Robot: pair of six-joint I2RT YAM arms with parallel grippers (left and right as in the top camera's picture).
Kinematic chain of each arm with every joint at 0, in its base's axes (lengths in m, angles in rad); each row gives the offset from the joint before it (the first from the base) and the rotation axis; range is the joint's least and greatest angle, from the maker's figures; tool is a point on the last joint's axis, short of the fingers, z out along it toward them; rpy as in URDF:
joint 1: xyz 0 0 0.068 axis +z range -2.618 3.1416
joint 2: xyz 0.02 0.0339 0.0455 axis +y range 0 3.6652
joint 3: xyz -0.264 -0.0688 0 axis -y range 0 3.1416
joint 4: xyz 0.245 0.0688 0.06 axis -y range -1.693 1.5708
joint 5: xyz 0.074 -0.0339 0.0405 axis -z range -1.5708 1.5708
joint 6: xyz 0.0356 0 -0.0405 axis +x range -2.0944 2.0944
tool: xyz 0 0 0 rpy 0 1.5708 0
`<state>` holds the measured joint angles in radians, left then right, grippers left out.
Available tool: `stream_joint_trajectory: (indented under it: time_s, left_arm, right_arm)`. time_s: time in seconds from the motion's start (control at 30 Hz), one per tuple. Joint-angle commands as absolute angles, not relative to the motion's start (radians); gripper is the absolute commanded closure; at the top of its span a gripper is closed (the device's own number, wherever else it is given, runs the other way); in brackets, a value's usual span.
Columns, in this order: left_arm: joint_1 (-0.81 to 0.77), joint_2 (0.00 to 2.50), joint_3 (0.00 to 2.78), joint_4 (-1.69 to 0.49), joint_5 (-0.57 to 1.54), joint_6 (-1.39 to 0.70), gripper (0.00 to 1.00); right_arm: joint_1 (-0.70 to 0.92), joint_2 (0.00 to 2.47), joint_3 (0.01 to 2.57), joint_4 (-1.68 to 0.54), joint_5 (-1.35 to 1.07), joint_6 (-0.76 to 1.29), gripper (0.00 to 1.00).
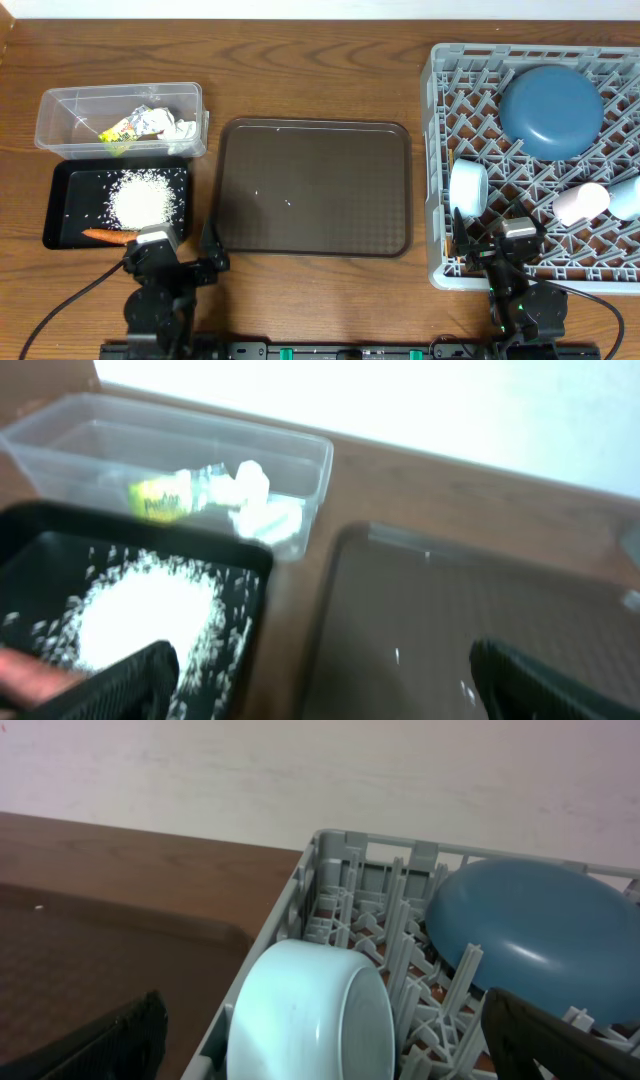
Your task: Sort waste into correct bins and load items into the dishwasher rack
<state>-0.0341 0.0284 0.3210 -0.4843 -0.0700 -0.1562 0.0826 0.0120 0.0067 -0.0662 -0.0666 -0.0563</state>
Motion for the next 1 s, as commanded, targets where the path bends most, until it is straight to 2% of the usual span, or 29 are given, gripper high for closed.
stream_joint_trajectory:
  time_s: [0.0,0.17,0.27,0.47,0.97]
  left_arm:
    - [-0.029,0.002,0.225,-0.350,-0.087,-0.146,0.05]
    - [-0.029,0.002,0.063,-0.027,-0.082,-0.128,0.05]
    - [-0.029,0.001,0.003,0.071,-0.049,-0.091,0.04]
    - [-0.029,0.002,0.004,-0.085,-0.007,-0.054,0.04]
    - [-0.029,0.004,0.004,-0.071,0.015,-0.060,0.04]
  right_arm:
    - [0.064,0.005,0.006,-0.070,-0.075,-0.068,0.01]
    - [0.064,0.005,0.006,-0.070,-0.076,-0.068,0.01]
    - [0.064,0.005,0.006,-0.070,-0.075,-0.068,0.01]
    - [0.064,0.005,0.006,-0.070,-0.075,-0.068,0.01]
    - [0.064,0.005,0.006,-0.070,-0.076,-0.068,0.01]
